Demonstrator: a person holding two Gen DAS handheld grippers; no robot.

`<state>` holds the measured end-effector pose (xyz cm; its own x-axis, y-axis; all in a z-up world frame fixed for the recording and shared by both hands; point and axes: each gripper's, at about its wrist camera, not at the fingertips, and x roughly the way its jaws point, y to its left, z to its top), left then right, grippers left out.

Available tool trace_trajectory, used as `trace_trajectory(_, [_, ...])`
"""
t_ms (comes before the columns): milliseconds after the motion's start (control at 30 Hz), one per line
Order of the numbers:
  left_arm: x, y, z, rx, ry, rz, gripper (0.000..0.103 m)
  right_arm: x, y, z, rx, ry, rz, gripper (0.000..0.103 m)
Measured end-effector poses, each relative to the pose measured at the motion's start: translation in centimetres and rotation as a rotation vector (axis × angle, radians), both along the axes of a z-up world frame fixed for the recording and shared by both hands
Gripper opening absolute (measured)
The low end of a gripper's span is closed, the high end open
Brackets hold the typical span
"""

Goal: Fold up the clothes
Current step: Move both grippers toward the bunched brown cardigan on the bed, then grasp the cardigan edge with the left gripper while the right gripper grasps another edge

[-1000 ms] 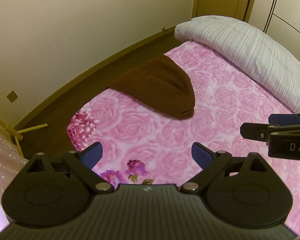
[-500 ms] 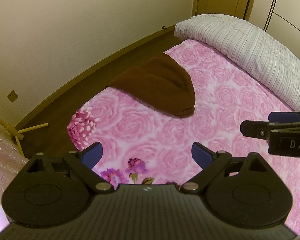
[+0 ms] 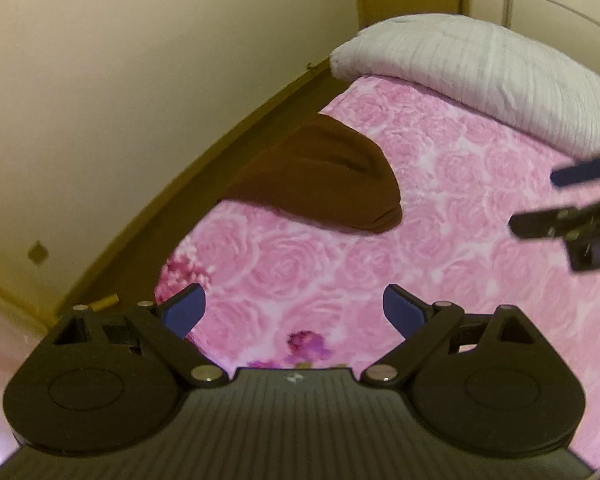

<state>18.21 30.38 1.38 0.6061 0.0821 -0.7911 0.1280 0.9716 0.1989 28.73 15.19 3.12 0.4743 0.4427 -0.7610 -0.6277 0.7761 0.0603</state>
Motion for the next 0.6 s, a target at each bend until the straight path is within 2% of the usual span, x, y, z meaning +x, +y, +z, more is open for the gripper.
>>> trace_trajectory(133, [1.3, 1.2, -2.1, 0.123, -0.01, -0.102, 0.094, 1.0, 0.6, -2.2, -0.082, -0.046, 0.068, 0.074])
trace_trajectory(267, [4.7, 2.9, -5.4, 0.232, -0.025, -0.261, 0.094, 2.9, 2.2, -4.3, -0.156, -0.094, 0.136, 0.074])
trace_trajectory(433, [11.8, 5.1, -12.4, 0.425, -0.046, -0.531, 0.094, 6.3, 6.3, -9.9, -0.338, -0.17, 0.252, 0.074])
trace_trajectory(600, [18.8, 7.1, -20.6, 0.521, -0.058, -0.761, 0.093, 11.0, 10.4, -16.4, -0.461, -0.182, 0.332, 0.074])
